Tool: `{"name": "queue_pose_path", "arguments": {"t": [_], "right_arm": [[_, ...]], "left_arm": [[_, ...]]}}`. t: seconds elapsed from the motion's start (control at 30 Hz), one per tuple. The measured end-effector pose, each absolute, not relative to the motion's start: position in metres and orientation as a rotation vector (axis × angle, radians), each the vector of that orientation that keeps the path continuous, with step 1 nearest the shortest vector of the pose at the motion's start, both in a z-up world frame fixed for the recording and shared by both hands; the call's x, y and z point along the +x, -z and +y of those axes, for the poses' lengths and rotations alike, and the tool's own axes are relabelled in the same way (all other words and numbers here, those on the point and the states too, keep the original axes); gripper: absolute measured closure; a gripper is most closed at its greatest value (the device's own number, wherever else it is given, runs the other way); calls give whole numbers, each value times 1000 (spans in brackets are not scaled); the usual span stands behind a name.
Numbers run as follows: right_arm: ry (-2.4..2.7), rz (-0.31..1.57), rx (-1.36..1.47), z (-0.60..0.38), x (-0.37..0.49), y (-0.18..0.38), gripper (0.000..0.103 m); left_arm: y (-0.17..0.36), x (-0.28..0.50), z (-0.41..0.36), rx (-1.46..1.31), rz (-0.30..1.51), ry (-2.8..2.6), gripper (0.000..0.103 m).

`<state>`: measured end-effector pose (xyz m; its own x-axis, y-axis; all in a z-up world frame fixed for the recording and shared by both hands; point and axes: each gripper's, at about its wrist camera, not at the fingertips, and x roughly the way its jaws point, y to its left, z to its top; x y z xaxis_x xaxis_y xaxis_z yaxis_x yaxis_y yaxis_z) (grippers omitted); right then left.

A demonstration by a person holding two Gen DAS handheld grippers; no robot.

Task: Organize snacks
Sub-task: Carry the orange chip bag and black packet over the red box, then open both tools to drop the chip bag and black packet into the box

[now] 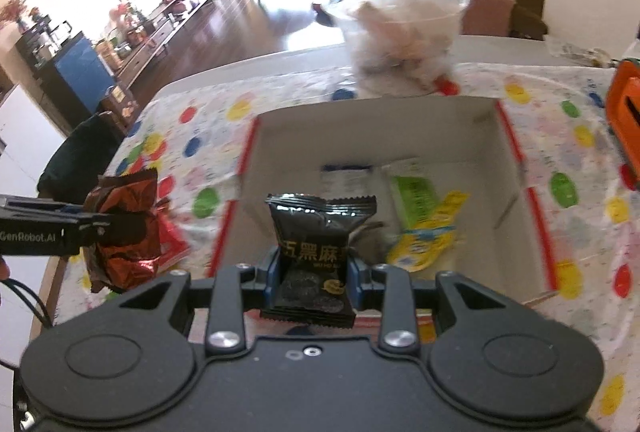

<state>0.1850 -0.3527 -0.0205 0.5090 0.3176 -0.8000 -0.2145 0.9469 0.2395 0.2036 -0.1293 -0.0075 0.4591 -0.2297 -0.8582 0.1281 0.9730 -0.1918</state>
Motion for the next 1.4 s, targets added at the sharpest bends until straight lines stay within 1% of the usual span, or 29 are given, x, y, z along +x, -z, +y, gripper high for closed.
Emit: {"name": "queue_pose_path", "arguments": {"t": [0.27,0.57,0.77,0.97,1.2,1.4], "right_arm": [[-291,1009,86,-398,209,30,71],[-301,1060,4,-417,245,54,71],[-332,1075,-18,-411,273,64,71],[-394,1131,-36,-398,300,76,71],[-414,1191,-64,-392,316,91,71],[-423,1205,-60,-391,320,96,71]], "left_arm": [[13,228,-187,-55,1097,238,62],[31,275,-228,2,1137,190,62],[48,305,-240,4,1189,171,62],[70,330,-241,-9,1273,140,62],[87,345,-243,11,1337,115,62],[94,350,-248,62,1357,111,61]]}}
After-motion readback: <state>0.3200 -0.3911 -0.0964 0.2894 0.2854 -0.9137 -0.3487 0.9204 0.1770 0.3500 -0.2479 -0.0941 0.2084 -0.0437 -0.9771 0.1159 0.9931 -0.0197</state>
